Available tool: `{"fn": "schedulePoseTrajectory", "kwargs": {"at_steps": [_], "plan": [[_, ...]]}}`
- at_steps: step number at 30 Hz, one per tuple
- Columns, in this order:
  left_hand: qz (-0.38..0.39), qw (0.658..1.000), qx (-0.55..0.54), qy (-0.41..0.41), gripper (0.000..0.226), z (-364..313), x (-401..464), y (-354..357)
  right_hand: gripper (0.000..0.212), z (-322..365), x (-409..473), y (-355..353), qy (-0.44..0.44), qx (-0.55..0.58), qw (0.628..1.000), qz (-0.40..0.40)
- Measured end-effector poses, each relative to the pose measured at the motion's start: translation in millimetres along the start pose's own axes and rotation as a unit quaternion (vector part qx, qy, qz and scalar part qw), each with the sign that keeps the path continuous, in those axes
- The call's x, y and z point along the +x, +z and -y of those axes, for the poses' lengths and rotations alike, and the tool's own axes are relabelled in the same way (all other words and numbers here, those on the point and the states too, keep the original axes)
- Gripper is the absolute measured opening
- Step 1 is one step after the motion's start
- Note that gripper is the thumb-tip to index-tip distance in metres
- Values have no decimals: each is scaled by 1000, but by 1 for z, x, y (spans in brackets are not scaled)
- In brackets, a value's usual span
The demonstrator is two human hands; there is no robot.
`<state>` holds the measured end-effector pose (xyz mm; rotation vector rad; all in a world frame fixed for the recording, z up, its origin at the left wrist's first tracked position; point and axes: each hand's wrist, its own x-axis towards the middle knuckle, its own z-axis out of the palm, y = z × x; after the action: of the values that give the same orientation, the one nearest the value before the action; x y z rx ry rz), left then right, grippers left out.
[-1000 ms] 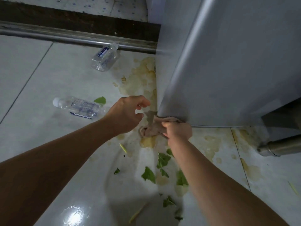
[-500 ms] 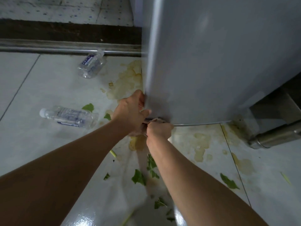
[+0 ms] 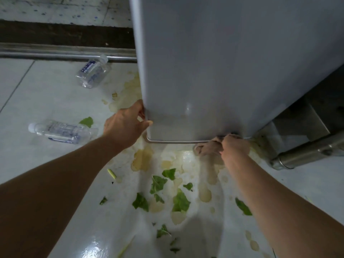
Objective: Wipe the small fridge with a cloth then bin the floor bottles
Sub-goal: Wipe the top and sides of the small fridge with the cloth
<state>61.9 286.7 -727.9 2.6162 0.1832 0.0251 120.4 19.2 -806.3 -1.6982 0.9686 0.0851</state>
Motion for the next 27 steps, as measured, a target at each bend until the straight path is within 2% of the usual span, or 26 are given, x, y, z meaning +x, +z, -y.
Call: {"fn": "schedulePoseTrajectory", "kwargs": {"at_steps": [2, 7, 11, 12, 16, 23, 27], "plan": [[-4, 1000, -3, 2, 29, 0, -1, 1, 33, 7, 12, -21, -9, 14, 999, 29], [-21, 1000, -8, 8, 32, 1, -4, 4, 35, 7, 30, -38, -18, -9, 1000, 23], [-27, 999, 0, 20, 32, 1, -4, 3, 39, 8, 33, -35, -44, -121, 989, -71], [-28, 999, 0, 21, 32, 1, -5, 3, 41, 7, 34, -36, -73, -153, 982, -88], [-26, 1000, -6, 15, 32, 1, -6, 4, 43, 3, 36, -40, -116, -199, 964, -136], [1, 1000, -4, -10, 29, -4, -3, 0, 24, 5, 52, -55, -187, -218, 950, -121], [10, 999, -10, -31, 30, -7, -3, -2, 21, 12, 49, -57, -203, -174, 957, -109]]}}
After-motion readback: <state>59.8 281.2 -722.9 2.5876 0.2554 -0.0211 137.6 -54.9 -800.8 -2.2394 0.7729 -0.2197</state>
